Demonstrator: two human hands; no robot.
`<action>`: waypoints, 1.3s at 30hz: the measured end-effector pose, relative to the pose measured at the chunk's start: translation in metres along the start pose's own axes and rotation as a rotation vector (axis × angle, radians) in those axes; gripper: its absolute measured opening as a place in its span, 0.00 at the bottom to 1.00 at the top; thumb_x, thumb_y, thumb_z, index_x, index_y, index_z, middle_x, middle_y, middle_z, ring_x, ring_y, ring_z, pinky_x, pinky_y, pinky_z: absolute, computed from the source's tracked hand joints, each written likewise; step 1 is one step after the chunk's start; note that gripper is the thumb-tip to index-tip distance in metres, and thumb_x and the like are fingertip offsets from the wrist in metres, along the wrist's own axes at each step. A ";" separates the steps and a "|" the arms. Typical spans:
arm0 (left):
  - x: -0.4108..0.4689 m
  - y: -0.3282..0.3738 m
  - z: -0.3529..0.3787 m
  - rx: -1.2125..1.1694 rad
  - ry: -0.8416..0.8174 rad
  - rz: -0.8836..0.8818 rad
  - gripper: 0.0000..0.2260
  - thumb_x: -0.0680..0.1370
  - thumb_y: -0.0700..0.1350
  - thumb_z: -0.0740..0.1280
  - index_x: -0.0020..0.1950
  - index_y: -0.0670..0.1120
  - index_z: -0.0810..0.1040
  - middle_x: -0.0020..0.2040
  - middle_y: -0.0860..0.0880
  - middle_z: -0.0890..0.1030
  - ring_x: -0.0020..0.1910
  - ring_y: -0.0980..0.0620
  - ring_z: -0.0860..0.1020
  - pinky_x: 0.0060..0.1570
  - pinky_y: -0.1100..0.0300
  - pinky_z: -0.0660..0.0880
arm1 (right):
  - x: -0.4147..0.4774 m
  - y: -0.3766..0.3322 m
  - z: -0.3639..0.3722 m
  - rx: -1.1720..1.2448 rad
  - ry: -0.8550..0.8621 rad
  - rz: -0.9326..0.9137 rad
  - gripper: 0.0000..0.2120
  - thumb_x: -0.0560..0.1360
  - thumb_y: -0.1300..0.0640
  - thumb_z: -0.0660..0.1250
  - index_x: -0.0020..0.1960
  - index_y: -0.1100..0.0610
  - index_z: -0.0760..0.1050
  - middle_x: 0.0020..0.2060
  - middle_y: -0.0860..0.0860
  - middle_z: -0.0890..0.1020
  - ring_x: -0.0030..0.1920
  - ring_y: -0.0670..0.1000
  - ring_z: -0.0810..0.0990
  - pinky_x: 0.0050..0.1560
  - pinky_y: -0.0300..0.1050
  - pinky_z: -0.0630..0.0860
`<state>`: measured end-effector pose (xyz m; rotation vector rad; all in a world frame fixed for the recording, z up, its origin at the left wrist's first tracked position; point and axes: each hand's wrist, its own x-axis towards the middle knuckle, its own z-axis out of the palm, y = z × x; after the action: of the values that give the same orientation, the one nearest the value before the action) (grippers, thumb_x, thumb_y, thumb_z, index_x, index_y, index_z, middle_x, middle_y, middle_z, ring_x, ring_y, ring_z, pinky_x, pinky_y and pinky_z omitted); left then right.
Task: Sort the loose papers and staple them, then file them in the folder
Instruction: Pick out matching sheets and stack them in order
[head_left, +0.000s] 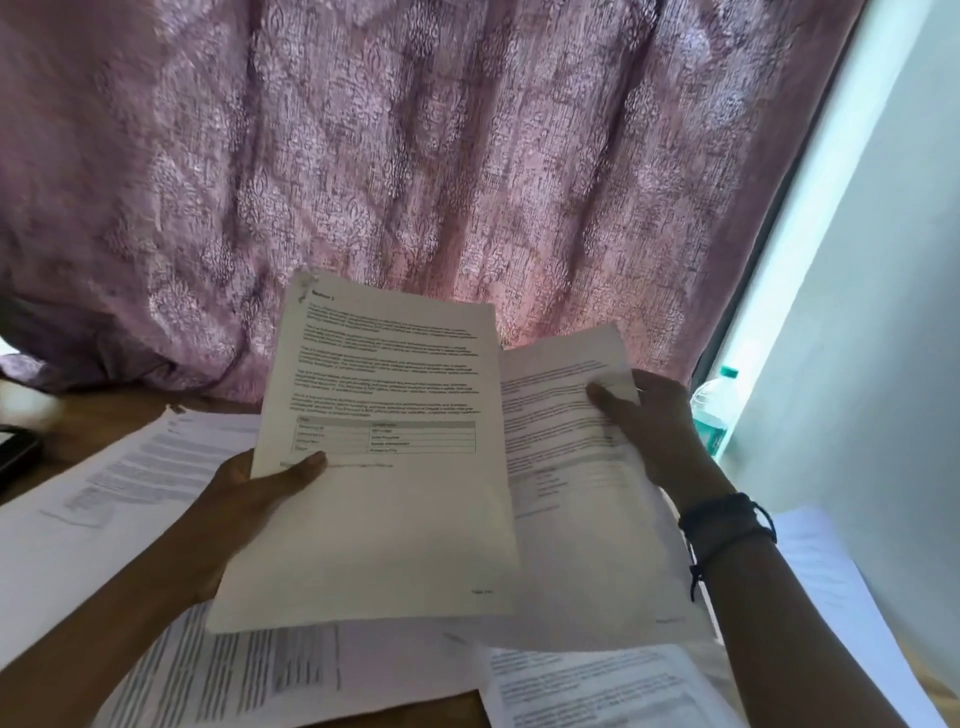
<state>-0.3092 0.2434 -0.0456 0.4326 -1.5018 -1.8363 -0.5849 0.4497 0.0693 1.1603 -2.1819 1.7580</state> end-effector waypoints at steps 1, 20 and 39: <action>-0.001 0.002 0.000 -0.014 0.010 0.008 0.34 0.54 0.59 0.81 0.57 0.48 0.80 0.50 0.46 0.85 0.50 0.41 0.83 0.41 0.50 0.81 | -0.001 -0.008 0.003 0.036 -0.019 0.008 0.13 0.74 0.63 0.71 0.55 0.70 0.79 0.49 0.61 0.84 0.37 0.49 0.83 0.33 0.32 0.78; 0.000 0.004 0.000 0.037 0.035 -0.013 0.24 0.64 0.57 0.77 0.57 0.52 0.80 0.49 0.50 0.85 0.50 0.43 0.83 0.50 0.46 0.78 | -0.010 -0.041 0.047 0.369 -0.149 0.136 0.10 0.76 0.64 0.68 0.55 0.68 0.79 0.46 0.62 0.85 0.40 0.56 0.85 0.40 0.48 0.83; 0.002 0.008 0.004 0.345 0.398 0.494 0.14 0.75 0.39 0.69 0.47 0.59 0.74 0.37 0.75 0.78 0.42 0.75 0.77 0.39 0.79 0.72 | -0.067 0.008 0.130 0.237 -0.295 -0.018 0.18 0.76 0.60 0.69 0.63 0.51 0.69 0.53 0.43 0.81 0.48 0.36 0.81 0.46 0.34 0.80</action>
<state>-0.3110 0.2445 -0.0367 0.4994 -1.4780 -1.0435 -0.4952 0.3693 -0.0139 1.5795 -2.1443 1.9915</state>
